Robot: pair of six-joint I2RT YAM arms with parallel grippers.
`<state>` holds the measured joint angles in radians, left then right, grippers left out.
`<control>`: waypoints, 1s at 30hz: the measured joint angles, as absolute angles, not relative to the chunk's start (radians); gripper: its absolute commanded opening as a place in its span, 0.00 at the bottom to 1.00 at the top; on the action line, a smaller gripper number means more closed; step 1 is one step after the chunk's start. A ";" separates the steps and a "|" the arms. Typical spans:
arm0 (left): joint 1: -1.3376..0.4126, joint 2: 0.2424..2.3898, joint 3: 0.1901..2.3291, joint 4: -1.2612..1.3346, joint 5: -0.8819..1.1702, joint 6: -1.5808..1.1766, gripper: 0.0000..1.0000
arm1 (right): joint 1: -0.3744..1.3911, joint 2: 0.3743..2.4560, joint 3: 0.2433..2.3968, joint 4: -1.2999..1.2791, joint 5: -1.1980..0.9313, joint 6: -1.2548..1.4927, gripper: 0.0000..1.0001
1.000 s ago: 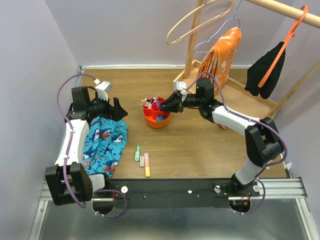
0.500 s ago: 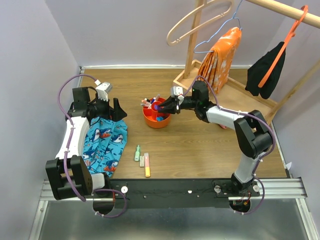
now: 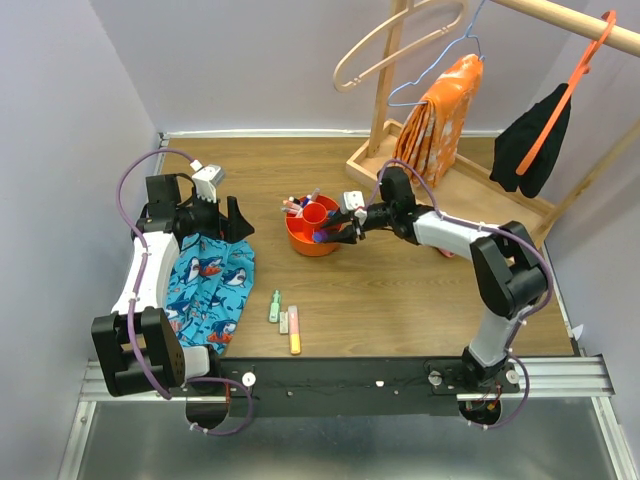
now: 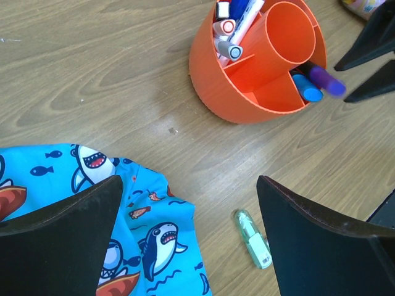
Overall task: Sort the stationery into containers
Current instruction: Place the pen in the storage box, then pick up the pen from the corner of the board.
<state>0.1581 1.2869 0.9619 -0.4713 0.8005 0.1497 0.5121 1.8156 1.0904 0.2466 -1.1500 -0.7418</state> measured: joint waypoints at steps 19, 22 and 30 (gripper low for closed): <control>0.158 1.111 0.929 -0.407 0.790 0.104 0.99 | 0.790 1.787 1.414 -0.846 -0.829 -1.589 0.53; 0.160 1.073 0.905 -0.406 0.769 0.103 0.99 | 0.884 1.852 1.424 -0.925 -0.737 -1.665 0.54; 0.164 1.037 0.863 -0.407 0.736 0.103 0.99 | 1.012 2.020 1.576 -1.062 -0.614 -1.799 0.54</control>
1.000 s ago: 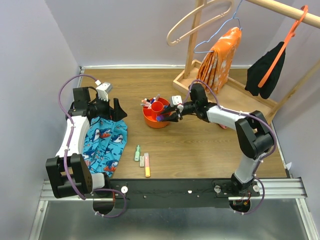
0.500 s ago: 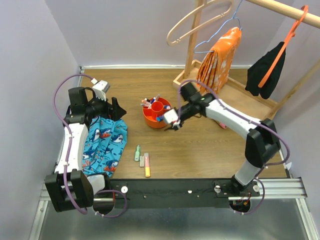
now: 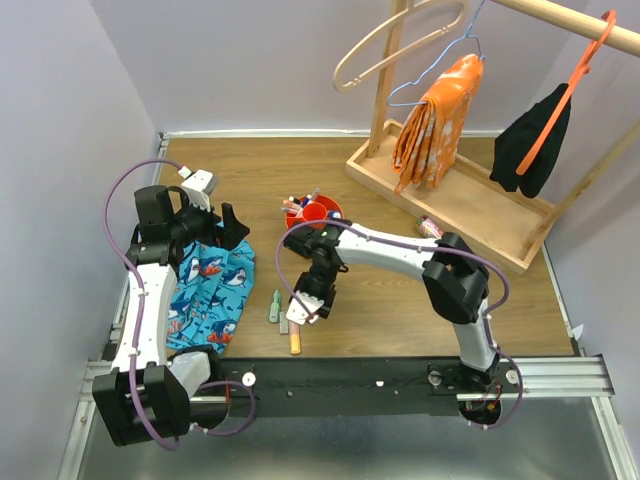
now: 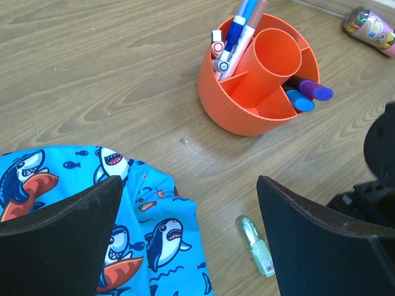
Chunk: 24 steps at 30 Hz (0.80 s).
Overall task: Sort the stationery into containers
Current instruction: Pick up the pen from the corner of the board.
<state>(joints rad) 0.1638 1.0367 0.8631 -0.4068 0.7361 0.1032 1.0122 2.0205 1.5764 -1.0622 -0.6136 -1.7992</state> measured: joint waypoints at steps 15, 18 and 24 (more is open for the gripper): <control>0.165 1.031 0.861 -0.409 0.725 0.104 0.99 | 1.149 2.210 1.821 -1.187 -0.621 -1.876 0.51; 0.164 1.030 0.861 -0.408 0.722 0.104 0.99 | 1.160 2.249 1.879 -1.239 -0.624 -1.909 0.50; 0.165 1.010 0.850 -0.408 0.714 0.105 0.99 | 1.180 2.280 1.911 -1.293 -0.624 -1.957 0.50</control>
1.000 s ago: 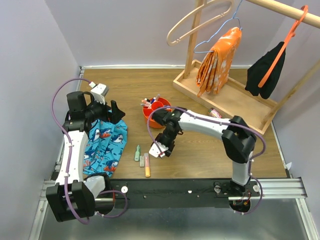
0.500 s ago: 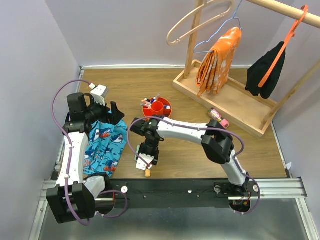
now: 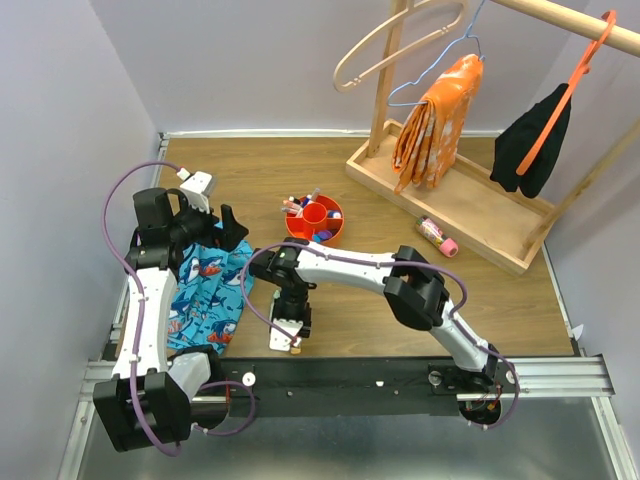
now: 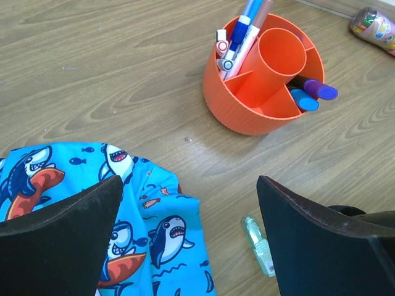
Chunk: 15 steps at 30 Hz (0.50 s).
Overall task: Sort the stationery into containers
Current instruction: Pick up the pen from the corner of the board.
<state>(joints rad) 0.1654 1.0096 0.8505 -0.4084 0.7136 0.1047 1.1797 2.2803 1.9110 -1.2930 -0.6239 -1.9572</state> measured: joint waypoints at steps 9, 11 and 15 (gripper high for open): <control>0.169 1.002 0.839 -0.429 0.706 0.125 0.99 | 1.195 2.280 1.895 -1.312 -0.624 -1.977 0.51; 0.169 1.002 0.839 -0.441 0.705 0.130 0.99 | 1.196 2.280 1.883 -1.312 -0.624 -1.979 0.48; 0.179 0.990 0.838 -0.450 0.703 0.128 0.99 | 1.196 2.280 1.867 -1.316 -0.623 -1.983 0.46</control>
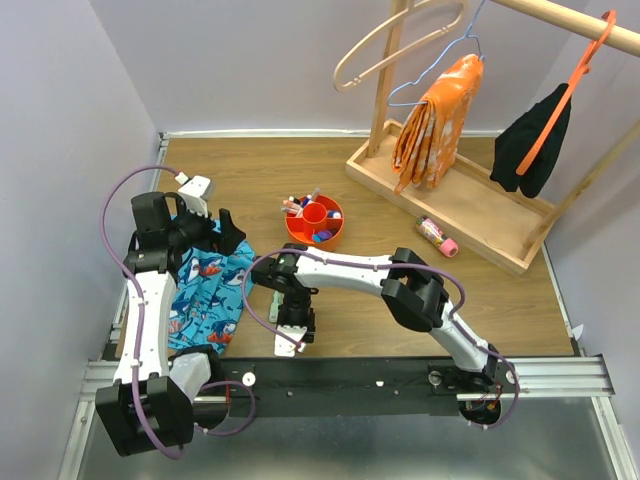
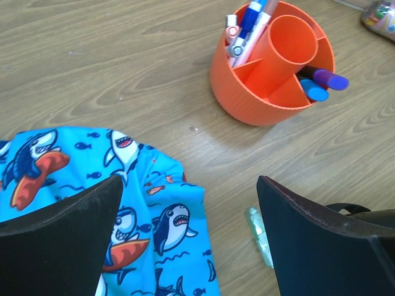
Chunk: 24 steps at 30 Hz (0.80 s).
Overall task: Sort the stationery into containers
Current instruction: Pick up the pen from the corner of the board.
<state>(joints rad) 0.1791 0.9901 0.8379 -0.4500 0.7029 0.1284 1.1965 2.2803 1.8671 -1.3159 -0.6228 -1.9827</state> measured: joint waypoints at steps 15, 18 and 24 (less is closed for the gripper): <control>0.244 0.941 0.809 -0.456 0.704 0.107 0.99 | 1.211 2.334 1.910 -1.345 -0.577 -1.983 0.28; 0.250 0.936 0.809 -0.457 0.704 0.104 0.99 | 1.214 2.336 1.913 -1.349 -0.558 -1.984 0.13; 0.255 0.931 0.806 -0.456 0.710 0.096 0.99 | 1.213 2.335 1.916 -1.347 -0.554 -1.961 0.03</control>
